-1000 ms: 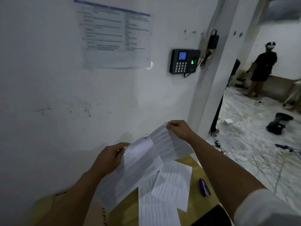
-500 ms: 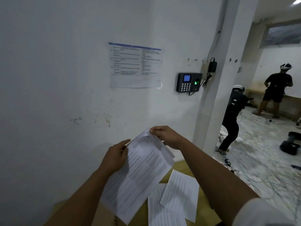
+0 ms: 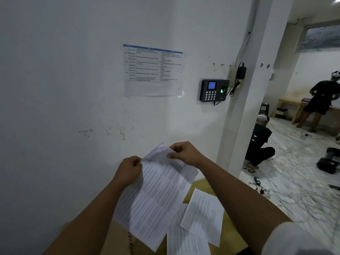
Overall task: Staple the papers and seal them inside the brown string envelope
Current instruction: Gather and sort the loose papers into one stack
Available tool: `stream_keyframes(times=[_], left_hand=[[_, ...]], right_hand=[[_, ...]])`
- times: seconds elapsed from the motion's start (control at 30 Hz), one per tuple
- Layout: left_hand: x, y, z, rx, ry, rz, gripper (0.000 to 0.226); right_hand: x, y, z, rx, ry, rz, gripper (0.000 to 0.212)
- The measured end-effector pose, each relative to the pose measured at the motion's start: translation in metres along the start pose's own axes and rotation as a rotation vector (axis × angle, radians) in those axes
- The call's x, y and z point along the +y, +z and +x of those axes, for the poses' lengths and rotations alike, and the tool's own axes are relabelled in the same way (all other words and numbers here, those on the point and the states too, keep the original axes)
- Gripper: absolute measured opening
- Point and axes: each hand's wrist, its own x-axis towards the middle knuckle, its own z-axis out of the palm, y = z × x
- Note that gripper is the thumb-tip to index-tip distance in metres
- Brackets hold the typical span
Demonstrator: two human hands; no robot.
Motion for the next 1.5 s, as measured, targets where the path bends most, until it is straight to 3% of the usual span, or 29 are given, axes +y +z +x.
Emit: stream_keyframes(times=[0.1, 0.3, 0.4, 0.47, 0.57, 0.67, 0.8, 0.93, 1.1, 1.3, 1.5], left_hand=[[0.000, 0.002, -0.001, -0.026, 0.025, 0.063, 0.018], [-0.005, 0.013, 0.002, -0.040, 0.144, 0.102, 0.029], [-0.013, 0.029, 0.008, -0.055, 0.157, 0.071, 0.010], [-0.024, 0.040, 0.011, -0.045, 0.167, 0.073, 0.021], [-0.047, 0.062, 0.016, -0.106, 0.148, 0.091, 0.042], [-0.069, 0.086, 0.020, -0.166, 0.108, 0.090, 0.048], [-0.112, 0.124, 0.026, -0.240, 0.017, 0.109, 0.043], [-0.165, 0.160, 0.019, -0.332, -0.119, 0.177, 0.033], [-0.221, 0.188, 0.005, -0.389, -0.297, 0.220, 0.034], [-0.247, 0.200, 0.011, -0.374, -0.409, 0.228, 0.033], [-0.254, 0.202, 0.020, -0.409, -0.450, 0.222, 0.037]], right_hand=[[0.006, -0.003, 0.003, 0.085, -0.007, -0.018, 0.014], [0.017, -0.007, 0.012, 0.059, 0.078, 0.118, 0.013], [0.032, -0.004, 0.016, 0.072, 0.127, 0.169, 0.016], [0.047, 0.000, 0.017, 0.067, 0.163, 0.158, 0.019], [0.080, 0.005, 0.013, 0.027, 0.254, 0.147, 0.018], [0.126, 0.004, 0.010, -0.053, 0.401, 0.138, 0.032], [0.204, 0.009, 0.011, -0.227, 0.620, 0.016, 0.035], [0.292, 0.031, 0.015, -0.251, 0.810, -0.021, 0.035], [0.372, 0.066, 0.037, -0.454, 0.602, -0.440, 0.039], [0.406, 0.105, 0.075, -0.552, 0.516, -0.664, 0.065], [0.430, 0.089, 0.091, -0.350, 0.608, -0.837, 0.049]])
